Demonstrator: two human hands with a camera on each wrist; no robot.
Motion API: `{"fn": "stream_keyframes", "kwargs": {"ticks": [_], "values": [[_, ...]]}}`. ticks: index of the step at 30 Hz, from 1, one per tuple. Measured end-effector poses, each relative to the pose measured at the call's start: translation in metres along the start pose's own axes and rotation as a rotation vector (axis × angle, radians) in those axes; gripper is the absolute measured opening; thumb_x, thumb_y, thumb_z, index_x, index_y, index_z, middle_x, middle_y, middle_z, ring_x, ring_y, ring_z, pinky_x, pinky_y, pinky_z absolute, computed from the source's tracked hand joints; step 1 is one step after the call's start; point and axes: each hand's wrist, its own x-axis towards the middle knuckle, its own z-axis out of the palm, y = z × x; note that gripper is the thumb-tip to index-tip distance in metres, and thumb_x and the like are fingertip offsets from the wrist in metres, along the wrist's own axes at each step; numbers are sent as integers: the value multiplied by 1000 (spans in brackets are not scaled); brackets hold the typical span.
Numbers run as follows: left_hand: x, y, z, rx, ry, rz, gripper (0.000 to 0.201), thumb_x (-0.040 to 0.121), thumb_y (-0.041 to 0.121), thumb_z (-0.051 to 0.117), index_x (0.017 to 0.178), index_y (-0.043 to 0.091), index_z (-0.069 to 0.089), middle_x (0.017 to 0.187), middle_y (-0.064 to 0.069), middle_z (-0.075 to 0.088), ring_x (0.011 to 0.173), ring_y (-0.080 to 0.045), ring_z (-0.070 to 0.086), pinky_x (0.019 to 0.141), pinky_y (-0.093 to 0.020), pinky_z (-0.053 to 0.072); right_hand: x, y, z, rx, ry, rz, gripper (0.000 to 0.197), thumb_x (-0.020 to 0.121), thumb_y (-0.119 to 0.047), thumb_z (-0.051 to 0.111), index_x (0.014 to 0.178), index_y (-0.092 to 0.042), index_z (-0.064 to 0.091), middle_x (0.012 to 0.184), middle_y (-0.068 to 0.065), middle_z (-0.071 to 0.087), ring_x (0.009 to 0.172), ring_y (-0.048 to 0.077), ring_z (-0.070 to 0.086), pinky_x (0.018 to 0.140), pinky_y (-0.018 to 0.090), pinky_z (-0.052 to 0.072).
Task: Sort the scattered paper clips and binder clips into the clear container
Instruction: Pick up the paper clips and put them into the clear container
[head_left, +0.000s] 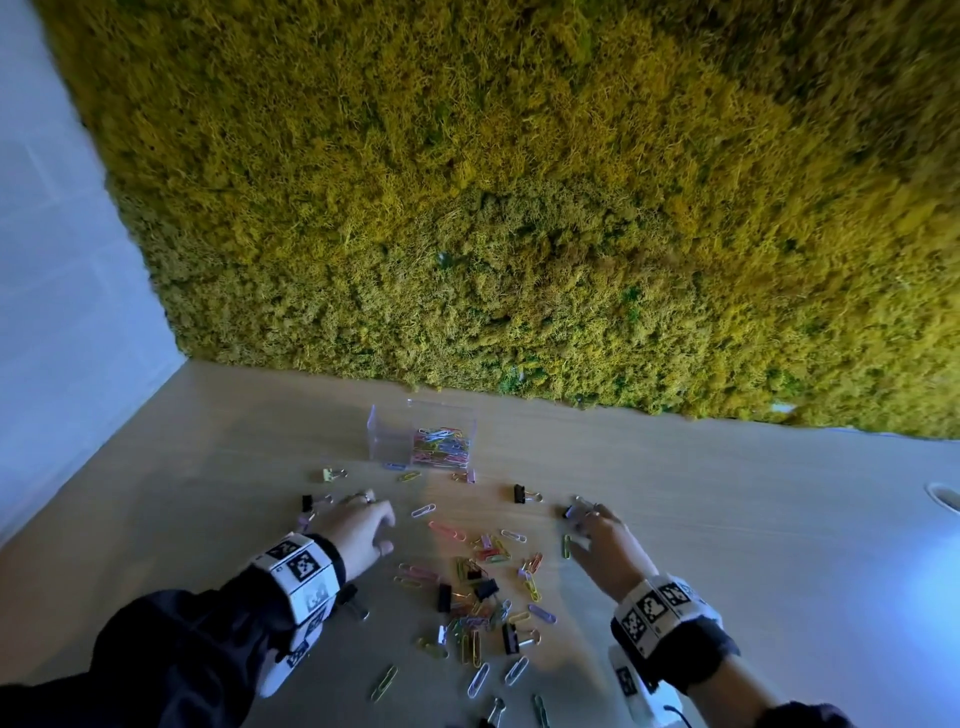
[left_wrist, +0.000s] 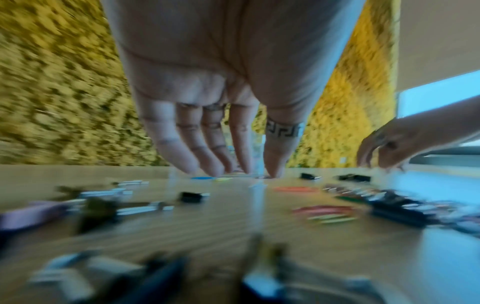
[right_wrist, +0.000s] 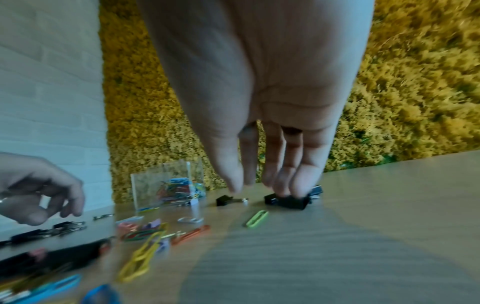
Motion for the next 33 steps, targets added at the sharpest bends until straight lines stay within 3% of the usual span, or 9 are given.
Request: {"fn": "stream_keyframes", "kwargs": {"ticks": [4,8,12,18,21,24,28,31,33], "values": [[-16,31,9,-71,-104,196,36,83,31,62,117,23,52,113,4,53,90,-9,48,80,-24,40,-14,-8,20,-63,-161,-44,35,88,-12,52,123,-14,56,129,4,51,117,15,50,102,20,38],[-22,50,17,-40,-112,219,39,84,32,61,119,22,51,119,2,54,107,-15,53,89,-30,46,-20,-19,24,-119,-218,-34,33,90,-11,45,121,-10,55,127,9,52,115,23,49,99,26,39],[-19,73,23,6,-113,175,40,82,31,64,117,18,52,121,-1,52,110,-19,51,93,-33,47,-15,-22,19,-74,-179,43,36,88,-20,53,121,-8,50,128,14,48,114,29,50,95,32,42],[-15,84,28,0,-138,114,21,83,10,62,102,17,57,122,-7,55,107,-22,57,92,-30,47,-22,-42,27,-78,-194,-264,44,78,-55,50,107,-25,63,116,-2,57,110,16,49,98,35,42],[-19,84,30,-65,-126,114,27,79,2,60,87,24,48,113,-5,57,101,-20,56,84,-26,45,-21,-58,37,-191,-271,-251,32,78,-46,60,102,-26,63,113,0,56,108,17,49,96,35,41],[-19,78,25,-164,-92,135,26,78,-1,57,83,23,51,88,2,55,82,-15,52,72,-21,44,-19,-68,43,-175,-268,-215,21,79,-35,60,94,-21,64,108,1,59,100,20,57,91,34,47],[-14,55,9,-276,-67,110,33,76,-1,59,67,28,47,66,15,49,64,-3,50,54,-6,36,-11,-61,29,95,-157,-139,17,79,-22,60,95,-17,64,95,-4,62,83,10,59,73,14,48],[-17,50,8,-252,-118,139,17,78,8,65,85,22,58,71,15,51,65,-1,51,57,-5,36,-1,-36,3,129,7,-33,18,75,-13,62,92,-14,65,93,1,64,78,13,56,70,17,42],[-21,57,13,-149,-162,161,27,79,19,67,105,18,58,89,8,57,83,-10,56,71,-14,43,3,-16,-13,112,76,44,19,73,-7,63,90,-12,67,96,6,65,82,20,60,74,22,45]]}}
